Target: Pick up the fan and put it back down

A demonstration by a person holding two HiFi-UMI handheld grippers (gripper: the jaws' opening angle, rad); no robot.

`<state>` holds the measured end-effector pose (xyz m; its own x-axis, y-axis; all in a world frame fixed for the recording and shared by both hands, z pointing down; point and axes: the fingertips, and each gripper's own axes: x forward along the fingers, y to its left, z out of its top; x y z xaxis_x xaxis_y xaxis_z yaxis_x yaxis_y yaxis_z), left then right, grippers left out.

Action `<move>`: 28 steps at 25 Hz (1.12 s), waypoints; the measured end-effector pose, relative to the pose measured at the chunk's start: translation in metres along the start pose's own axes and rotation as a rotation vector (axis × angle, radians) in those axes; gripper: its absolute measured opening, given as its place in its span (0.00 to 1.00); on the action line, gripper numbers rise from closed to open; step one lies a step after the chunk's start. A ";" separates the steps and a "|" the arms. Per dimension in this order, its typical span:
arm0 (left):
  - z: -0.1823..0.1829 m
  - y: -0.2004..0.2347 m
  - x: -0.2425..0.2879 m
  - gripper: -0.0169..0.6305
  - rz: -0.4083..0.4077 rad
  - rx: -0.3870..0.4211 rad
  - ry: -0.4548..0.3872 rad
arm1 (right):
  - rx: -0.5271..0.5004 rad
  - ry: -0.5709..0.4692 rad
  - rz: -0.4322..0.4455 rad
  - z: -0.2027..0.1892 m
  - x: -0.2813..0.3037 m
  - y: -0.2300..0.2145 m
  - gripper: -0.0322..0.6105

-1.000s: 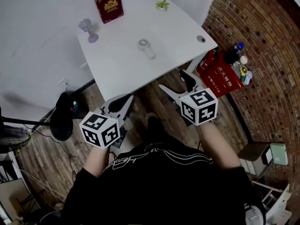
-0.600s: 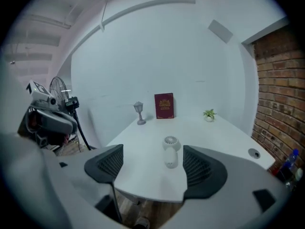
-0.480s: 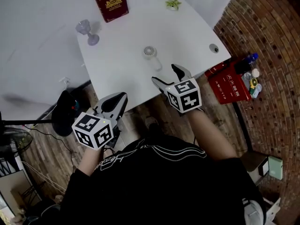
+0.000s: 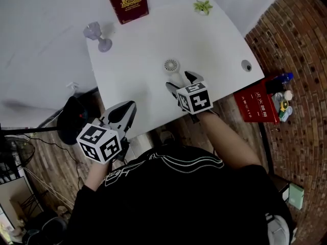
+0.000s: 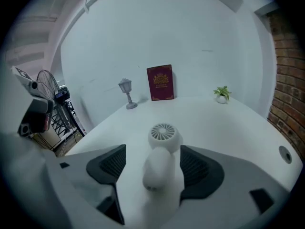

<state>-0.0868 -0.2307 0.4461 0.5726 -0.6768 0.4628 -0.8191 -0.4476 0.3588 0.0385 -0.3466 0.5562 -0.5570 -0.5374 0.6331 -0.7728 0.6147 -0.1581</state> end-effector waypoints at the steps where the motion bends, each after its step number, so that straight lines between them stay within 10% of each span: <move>1: 0.000 0.004 0.001 0.08 0.008 -0.007 -0.005 | 0.005 0.011 0.000 -0.002 0.006 -0.003 0.57; 28: -0.007 0.025 0.012 0.08 0.029 -0.099 -0.009 | -0.072 0.122 -0.070 -0.020 0.049 -0.021 0.35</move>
<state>-0.1001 -0.2461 0.4659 0.5479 -0.6939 0.4672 -0.8276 -0.3681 0.4238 0.0335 -0.3743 0.6061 -0.4579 -0.5094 0.7286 -0.7825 0.6199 -0.0583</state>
